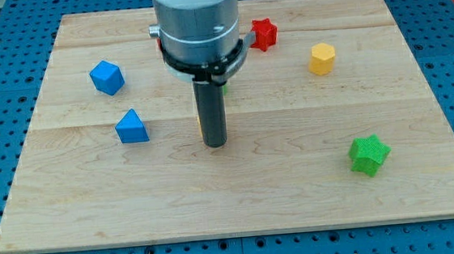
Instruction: Move the green star to the bottom left of the yellow hexagon
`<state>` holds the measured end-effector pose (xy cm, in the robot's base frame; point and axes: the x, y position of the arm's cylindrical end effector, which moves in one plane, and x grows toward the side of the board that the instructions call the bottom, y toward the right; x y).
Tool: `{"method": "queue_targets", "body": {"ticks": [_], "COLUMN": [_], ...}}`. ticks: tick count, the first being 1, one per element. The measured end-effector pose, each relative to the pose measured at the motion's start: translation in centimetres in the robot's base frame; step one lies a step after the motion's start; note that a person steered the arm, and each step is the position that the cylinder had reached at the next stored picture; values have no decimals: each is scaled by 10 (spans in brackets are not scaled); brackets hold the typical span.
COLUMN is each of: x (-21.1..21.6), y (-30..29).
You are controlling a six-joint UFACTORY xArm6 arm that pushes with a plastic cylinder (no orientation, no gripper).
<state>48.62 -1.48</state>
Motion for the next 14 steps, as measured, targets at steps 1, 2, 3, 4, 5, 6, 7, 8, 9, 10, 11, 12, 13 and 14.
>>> {"method": "queue_targets", "body": {"ticks": [1,2,3,4,5,6,7,8,9,10,11,12,13,14], "x": [45,93,86,64,29,-2,-34,-31,-26,-30,-55,-65,-65,-65], "y": [78,158,187,221,207,166,157,171,178,183,204,200,170,144]}}
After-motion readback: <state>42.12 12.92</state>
